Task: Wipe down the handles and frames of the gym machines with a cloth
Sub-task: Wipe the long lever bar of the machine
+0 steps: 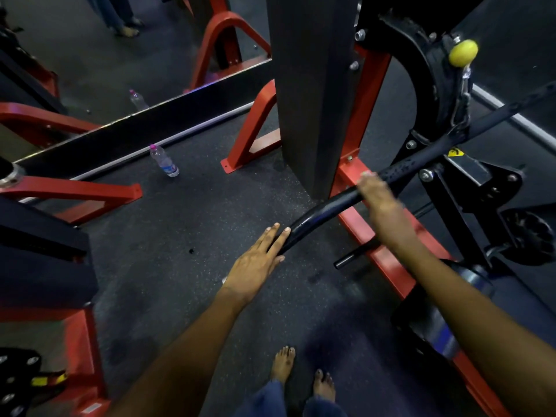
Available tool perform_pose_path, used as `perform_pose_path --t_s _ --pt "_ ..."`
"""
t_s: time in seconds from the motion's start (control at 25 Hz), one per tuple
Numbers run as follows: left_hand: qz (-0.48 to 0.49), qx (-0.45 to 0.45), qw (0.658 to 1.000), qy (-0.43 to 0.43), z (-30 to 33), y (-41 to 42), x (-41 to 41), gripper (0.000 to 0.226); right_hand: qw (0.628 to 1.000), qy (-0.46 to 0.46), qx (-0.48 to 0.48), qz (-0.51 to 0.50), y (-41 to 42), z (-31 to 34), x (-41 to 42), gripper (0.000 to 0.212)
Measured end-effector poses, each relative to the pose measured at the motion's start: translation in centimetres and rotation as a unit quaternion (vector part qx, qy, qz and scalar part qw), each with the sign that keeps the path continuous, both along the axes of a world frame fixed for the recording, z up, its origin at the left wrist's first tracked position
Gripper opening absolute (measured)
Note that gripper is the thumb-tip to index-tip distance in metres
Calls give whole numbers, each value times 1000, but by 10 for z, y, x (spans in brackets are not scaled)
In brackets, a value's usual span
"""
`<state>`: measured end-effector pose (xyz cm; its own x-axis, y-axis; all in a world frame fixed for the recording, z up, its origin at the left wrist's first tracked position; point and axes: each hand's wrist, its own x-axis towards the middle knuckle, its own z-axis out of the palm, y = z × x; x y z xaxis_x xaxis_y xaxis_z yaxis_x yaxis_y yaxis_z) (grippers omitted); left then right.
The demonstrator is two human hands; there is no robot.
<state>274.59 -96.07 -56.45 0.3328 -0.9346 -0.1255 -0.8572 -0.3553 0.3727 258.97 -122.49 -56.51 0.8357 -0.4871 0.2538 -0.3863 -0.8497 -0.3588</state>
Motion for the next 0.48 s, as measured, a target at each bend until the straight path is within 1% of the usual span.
perform_pose_path --t_s 0.08,0.12,0.16,0.2,0.24,0.28,0.32,0.36,0.4,0.44,0.48 --pt "14 -4 1000 23 3 -1 -2 61 982 -21 89 -164 -31 5 -1 49" --pt "21 -12 999 38 6 -3 -3 61 974 -13 121 -190 -23 8 3 46" --pt "25 -24 998 48 9 -7 -4 61 979 -14 130 -157 -7 10 6 45" --pt "21 -38 998 49 12 -16 -5 61 992 2 80 -94 11 7 6 47" --pt "11 -50 998 39 15 -27 -5 61 1000 11 30 -2 30 4 2 50" --pt "-2 -62 998 23 18 -42 -5 62 997 25 -8 79 35 -2 -5 51" --pt "-13 -68 998 8 21 -61 -5 61 992 33 -41 117 21 -2 -12 50" --pt "-22 -67 997 -3 23 -80 -5 61 993 32 -50 97 1 0 -17 50" --pt "-25 -58 998 -8 25 -98 -7 62 999 32 -21 33 -24 -1 -20 51" --pt "-27 -45 999 -9 25 -113 -8 62 998 6 24 -55 -47 3 -22 53" --pt "-25 -30 999 -8 25 -124 -10 63 990 -3 62 -130 -65 9 -23 53"
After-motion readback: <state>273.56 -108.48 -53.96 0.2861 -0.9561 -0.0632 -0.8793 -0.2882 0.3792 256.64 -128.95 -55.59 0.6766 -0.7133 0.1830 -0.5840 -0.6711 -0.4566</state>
